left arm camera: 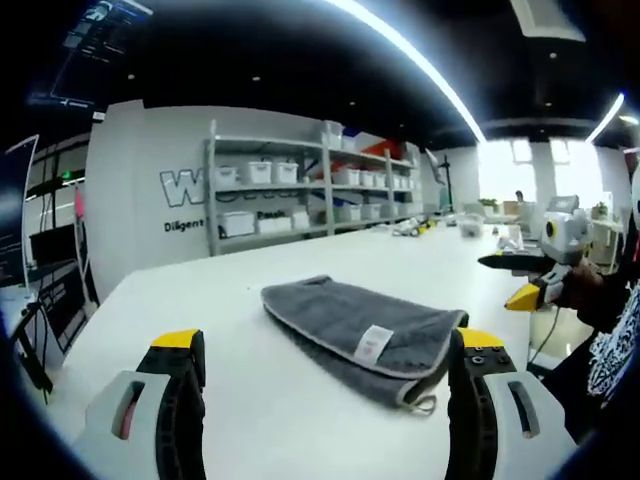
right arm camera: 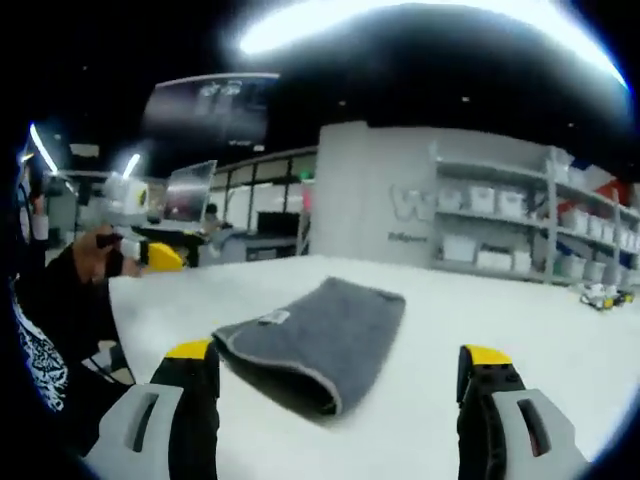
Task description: Open the folded towel by lifting each exposed corner and separating the folded layers until the towel lies flat within the target outline without major curled edges
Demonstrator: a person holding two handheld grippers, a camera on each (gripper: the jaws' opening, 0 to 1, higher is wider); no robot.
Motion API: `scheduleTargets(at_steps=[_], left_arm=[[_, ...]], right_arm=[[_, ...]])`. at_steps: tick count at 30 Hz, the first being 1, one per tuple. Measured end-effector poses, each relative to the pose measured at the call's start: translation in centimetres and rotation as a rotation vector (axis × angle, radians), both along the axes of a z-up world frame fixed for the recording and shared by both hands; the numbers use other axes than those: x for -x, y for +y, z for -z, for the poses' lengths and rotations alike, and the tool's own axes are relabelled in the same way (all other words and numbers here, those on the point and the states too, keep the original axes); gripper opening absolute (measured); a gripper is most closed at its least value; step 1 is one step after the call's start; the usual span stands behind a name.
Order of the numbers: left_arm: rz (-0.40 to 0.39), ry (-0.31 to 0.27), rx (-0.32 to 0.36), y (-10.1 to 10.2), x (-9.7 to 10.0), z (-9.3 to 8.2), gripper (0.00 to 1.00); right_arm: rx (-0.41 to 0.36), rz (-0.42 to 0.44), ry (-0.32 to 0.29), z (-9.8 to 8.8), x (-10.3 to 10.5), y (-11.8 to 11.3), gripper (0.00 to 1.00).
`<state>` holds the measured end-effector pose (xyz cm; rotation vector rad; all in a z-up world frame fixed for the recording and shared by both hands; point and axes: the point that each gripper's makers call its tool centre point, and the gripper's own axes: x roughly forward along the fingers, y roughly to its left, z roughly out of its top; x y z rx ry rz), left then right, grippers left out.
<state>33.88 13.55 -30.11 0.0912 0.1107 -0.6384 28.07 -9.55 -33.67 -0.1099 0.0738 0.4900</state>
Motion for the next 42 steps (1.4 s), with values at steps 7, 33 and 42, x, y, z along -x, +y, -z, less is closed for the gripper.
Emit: scheduleTargets(at_steps=[7,33,42], left_arm=[[0.005,0.035,0.012,0.4,0.2,0.9,0.99],[0.013,0.055,0.031,0.1,0.3,1.1,0.99],[0.021,0.070,0.037,-0.2,0.3,1.4,0.98]], right_arm=[[-0.030,-0.111,0.080,1.9,2.4,3.4,0.91],[-0.507,-0.211,0.372,3.0,0.0,8.2,0.69],[-0.568,-0.200,0.421,3.6,-1.4,9.5,0.67]])
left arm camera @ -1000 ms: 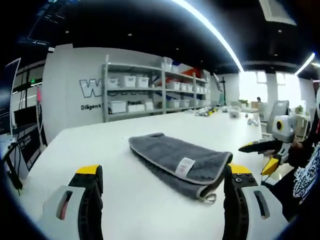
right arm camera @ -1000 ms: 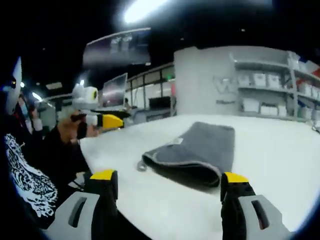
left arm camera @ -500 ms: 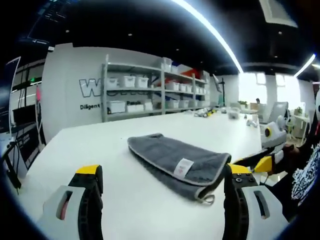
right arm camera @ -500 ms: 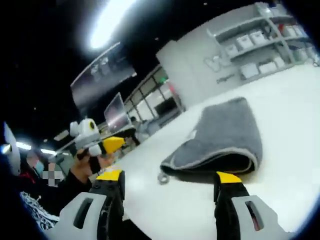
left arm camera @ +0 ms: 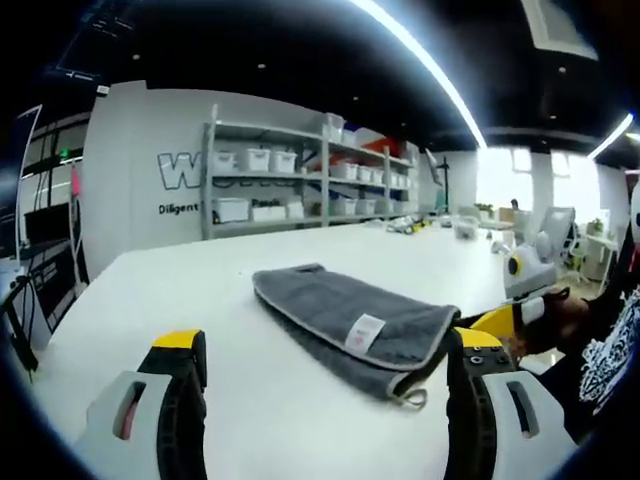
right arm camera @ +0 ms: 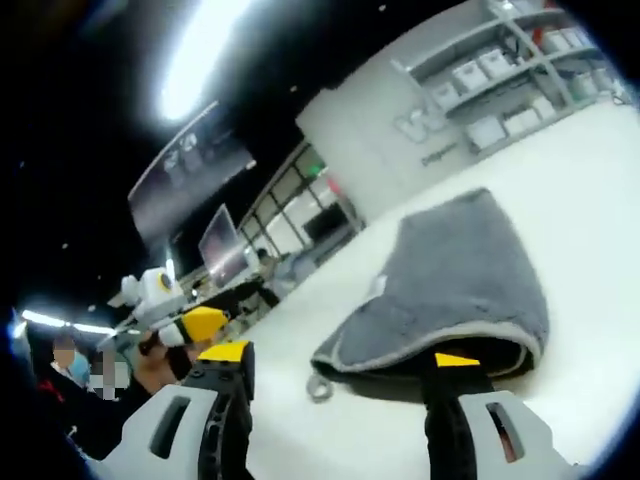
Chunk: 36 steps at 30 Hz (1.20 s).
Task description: Open the folded towel by lifting each exposed corner and separating the folded layers until the towel lies flat within the target outline without major curled edges
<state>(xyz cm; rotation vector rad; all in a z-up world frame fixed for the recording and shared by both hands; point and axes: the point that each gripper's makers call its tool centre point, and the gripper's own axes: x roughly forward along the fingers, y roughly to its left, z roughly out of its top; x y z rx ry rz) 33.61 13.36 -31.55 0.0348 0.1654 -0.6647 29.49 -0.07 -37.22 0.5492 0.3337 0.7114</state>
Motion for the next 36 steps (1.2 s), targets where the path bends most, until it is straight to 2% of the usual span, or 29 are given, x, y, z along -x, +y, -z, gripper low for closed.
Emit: scheduleTargets(at_steps=[4,7,9,10,13,16,20,24,28,30,33,35,36], left_arm=[[0.002,-0.001,0.005,0.0,0.0,0.0,0.98],[0.003,0.001,0.011,0.1,-0.1,0.0,0.98],[0.005,0.001,0.013,0.1,0.0,0.0,0.98],[0.006,0.003,0.015,0.1,-0.2,-0.1,0.98],[-0.001,-0.014,0.035,-0.1,-0.8,-1.4,0.97],[-0.043,0.005,0.048,0.4,-2.5,-2.3,1.00],[-0.044,-0.014,0.019,0.8,-3.6,-3.2,1.00],[-0.030,-0.034,0.008,0.5,-4.6,-4.4,0.99],[-0.007,-0.038,-0.038,-0.1,-6.6,-5.0,0.99],[0.005,-0.009,-0.040,0.0,-8.1,-5.0,0.99],[0.032,0.022,-0.028,0.0,-10.3,-5.2,0.98],[0.055,0.071,-0.012,-0.1,-12.0,-5.2,0.96],[0.063,0.071,-0.016,-0.4,-12.5,-5.2,0.95]], right_arm=[[-0.091,-0.004,0.022,-0.7,-0.4,0.8,0.66],[-0.157,-0.014,0.075,-0.7,-1.0,1.2,0.64],[-0.163,-0.002,0.066,-0.8,-1.3,1.2,0.61],[-0.160,0.003,0.066,-0.8,-1.4,1.1,0.56],[-0.158,0.050,0.094,-0.2,-2.5,0.3,0.47],[-0.151,0.038,0.101,0.0,-2.4,1.0,0.46],[-0.153,0.042,0.105,0.1,-2.6,1.1,0.45],[-0.158,0.048,0.107,0.2,-3.0,1.0,0.38],[-0.173,0.055,0.101,0.1,-3.3,0.8,0.32],[-0.195,0.056,0.098,0.0,-3.4,0.8,0.25],[-0.195,0.061,0.099,0.1,-3.6,0.8,0.27],[-0.186,0.066,0.100,0.2,-3.7,0.8,0.28],[-0.185,0.068,0.101,0.3,-3.7,0.8,0.28]])
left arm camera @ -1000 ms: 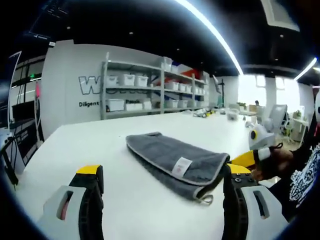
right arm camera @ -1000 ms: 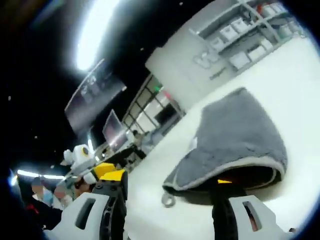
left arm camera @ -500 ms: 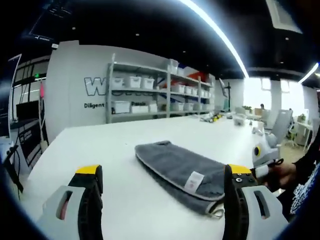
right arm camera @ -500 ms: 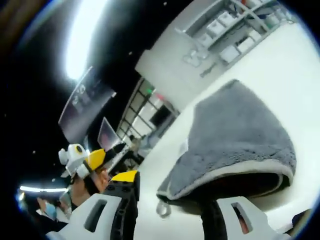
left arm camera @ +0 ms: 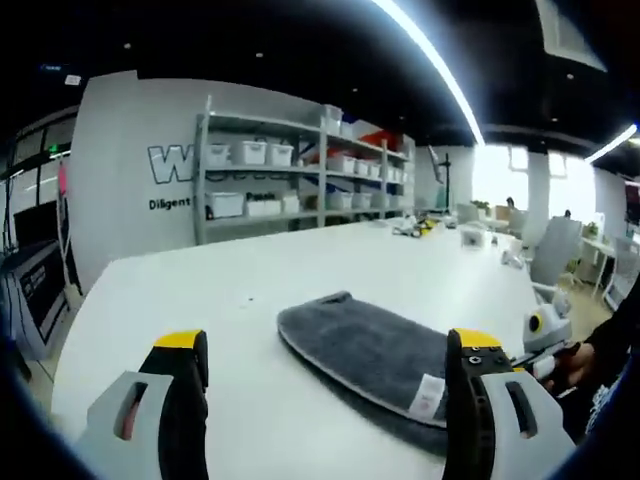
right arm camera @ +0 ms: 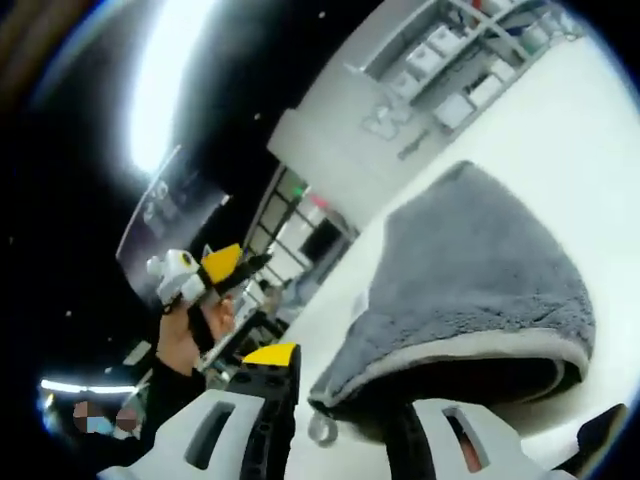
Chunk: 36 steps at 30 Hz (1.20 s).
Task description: Open the folded towel by lifting each exposed corner and separating the folded layers until the towel lies flat within the target outline without major curled edges
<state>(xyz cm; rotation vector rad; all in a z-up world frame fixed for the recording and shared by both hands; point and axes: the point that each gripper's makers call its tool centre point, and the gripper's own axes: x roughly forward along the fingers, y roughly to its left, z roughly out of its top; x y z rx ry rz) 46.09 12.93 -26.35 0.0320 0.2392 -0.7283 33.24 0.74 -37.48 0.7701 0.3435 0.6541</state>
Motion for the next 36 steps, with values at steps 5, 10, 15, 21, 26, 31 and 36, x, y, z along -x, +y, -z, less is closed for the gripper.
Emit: scheduleTargets(at_steps=[5,10,15,21,26,31,36], left_arm=[[0.027,0.013,-0.086,-0.9,-3.0,0.4,0.97],[0.044,0.055,-0.103,-2.1,-5.9,-0.1,0.97],[0.084,0.068,-0.194,-3.4,-7.3,-0.3,0.98],[0.150,0.077,-0.247,-5.1,-7.3,-1.0,0.98],[0.185,0.113,-0.271,-5.3,-8.0,-0.9,0.98],[0.231,0.141,-0.334,-5.7,-8.5,0.3,0.99],[0.267,0.182,-0.403,-6.4,-9.7,2.4,0.97]], right_arm=[[-0.001,0.015,0.007,0.2,-0.3,-0.2,0.27],[-0.001,0.018,0.005,0.2,-0.3,-0.1,0.27],[-0.004,0.020,0.000,0.1,-0.1,-0.2,0.27],[-0.008,0.024,-0.001,0.1,-0.1,-0.3,0.28],[-0.004,0.024,0.001,0.2,-0.1,-0.3,0.28],[-0.001,0.020,0.017,0.3,0.1,-0.3,0.28],[-0.045,0.040,0.031,-0.1,0.1,-0.6,0.28]])
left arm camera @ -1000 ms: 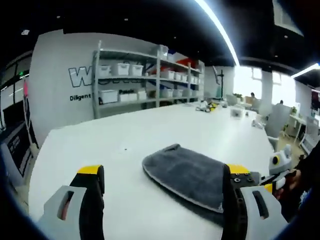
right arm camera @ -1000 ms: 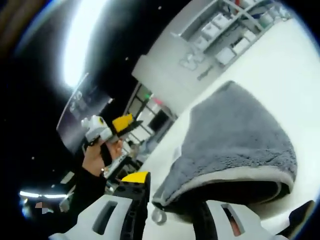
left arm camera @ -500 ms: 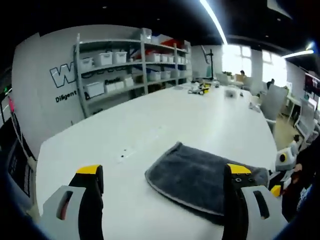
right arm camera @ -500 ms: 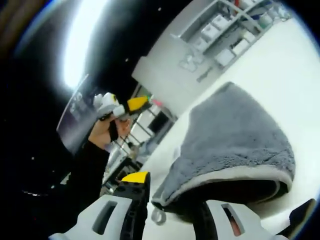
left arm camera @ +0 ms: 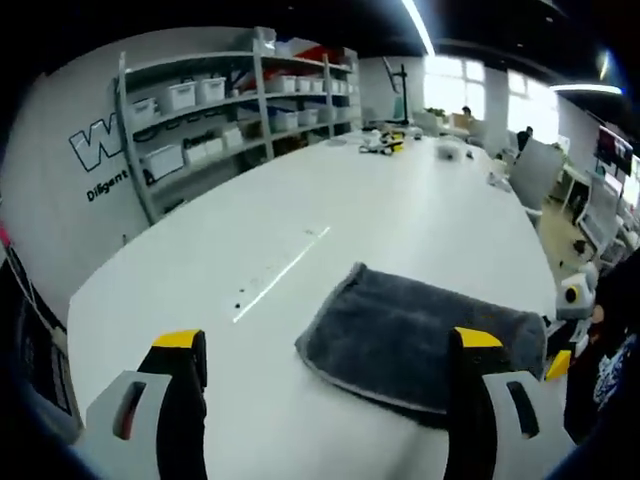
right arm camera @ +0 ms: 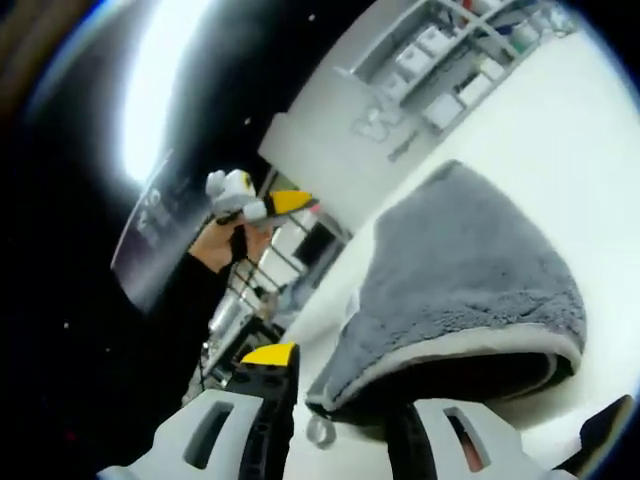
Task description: Open the folded towel by lifting each exposed corner and separating the folded layers until the towel lies flat within the target outline without major curled edges
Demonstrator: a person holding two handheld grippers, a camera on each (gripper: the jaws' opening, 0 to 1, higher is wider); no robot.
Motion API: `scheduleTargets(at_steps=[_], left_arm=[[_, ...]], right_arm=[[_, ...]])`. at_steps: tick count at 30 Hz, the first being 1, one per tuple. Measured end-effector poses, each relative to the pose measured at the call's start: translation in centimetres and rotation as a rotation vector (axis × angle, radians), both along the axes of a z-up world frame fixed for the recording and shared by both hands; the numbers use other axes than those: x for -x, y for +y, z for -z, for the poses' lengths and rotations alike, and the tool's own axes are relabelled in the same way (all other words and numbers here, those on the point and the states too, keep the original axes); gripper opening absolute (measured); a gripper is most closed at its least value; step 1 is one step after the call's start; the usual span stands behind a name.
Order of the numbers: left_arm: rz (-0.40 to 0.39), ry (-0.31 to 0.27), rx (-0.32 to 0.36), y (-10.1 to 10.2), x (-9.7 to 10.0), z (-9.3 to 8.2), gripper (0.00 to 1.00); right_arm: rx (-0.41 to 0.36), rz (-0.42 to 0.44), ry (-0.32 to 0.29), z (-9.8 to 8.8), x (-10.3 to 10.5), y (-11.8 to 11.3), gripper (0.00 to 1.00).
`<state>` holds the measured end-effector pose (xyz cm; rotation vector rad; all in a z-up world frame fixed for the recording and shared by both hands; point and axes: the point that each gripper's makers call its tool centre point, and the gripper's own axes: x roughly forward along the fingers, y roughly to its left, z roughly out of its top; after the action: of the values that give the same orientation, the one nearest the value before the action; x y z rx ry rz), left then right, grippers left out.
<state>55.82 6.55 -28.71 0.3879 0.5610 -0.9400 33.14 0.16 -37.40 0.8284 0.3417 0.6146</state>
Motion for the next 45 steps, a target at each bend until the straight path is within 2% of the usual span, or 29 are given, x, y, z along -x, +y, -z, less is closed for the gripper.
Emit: scheduleTargets(at_steps=[4,7,10,17,21,23,26,30,33,38,41,43,45], left_arm=[[0.056,0.025,-0.043,-0.9,-1.1,1.3,0.95],[0.121,0.021,-0.078,-1.7,-1.4,1.9,0.90],[0.129,0.053,-0.106,-2.0,-2.4,2.4,0.90],[0.178,0.125,-0.213,-1.8,-4.0,5.1,0.86],[0.160,0.152,-0.196,-2.2,-4.2,5.9,0.78],[0.152,0.184,-0.175,-2.3,-4.4,6.4,0.75],[0.162,0.213,-0.160,-2.3,-4.4,7.4,0.74],[0.169,0.244,-0.164,-2.2,-4.3,8.8,0.67],[0.165,0.263,-0.140,-2.6,-4.0,9.2,0.60],[0.186,0.270,-0.114,-3.1,-3.9,9.6,0.39],[0.211,0.259,-0.115,-3.3,-3.6,10.0,0.35],[0.221,0.223,-0.113,-3.3,-4.7,9.8,0.29],[0.208,0.217,-0.100,-3.4,-4.8,9.6,0.23]], right_arm=[[-0.035,0.026,-0.008,-0.4,-0.3,-0.4,0.27],[-0.095,0.040,-0.001,-0.5,-0.4,-0.4,0.26],[-0.090,0.045,-0.004,-0.2,-0.5,-0.2,0.21],[-0.119,0.062,-0.031,-0.7,-0.6,-0.4,0.20],[-0.120,0.065,-0.035,-0.8,-0.7,-0.5,0.20],[-0.119,0.064,-0.035,-0.8,-0.7,-0.5,0.19],[-0.115,0.064,-0.035,-0.8,-0.7,-0.5,0.19],[-0.112,0.064,-0.038,-0.8,-0.8,-0.5,0.19],[-0.108,0.065,-0.040,-0.7,-0.8,-0.5,0.18],[-0.104,0.063,-0.043,-0.7,-0.7,-0.5,0.18],[-0.100,0.061,-0.045,-0.7,-0.7,-0.5,0.18],[-0.098,0.060,-0.047,-0.7,-0.7,-0.5,0.18],[-0.097,0.059,-0.048,-0.7,-0.7,-0.4,0.17]])
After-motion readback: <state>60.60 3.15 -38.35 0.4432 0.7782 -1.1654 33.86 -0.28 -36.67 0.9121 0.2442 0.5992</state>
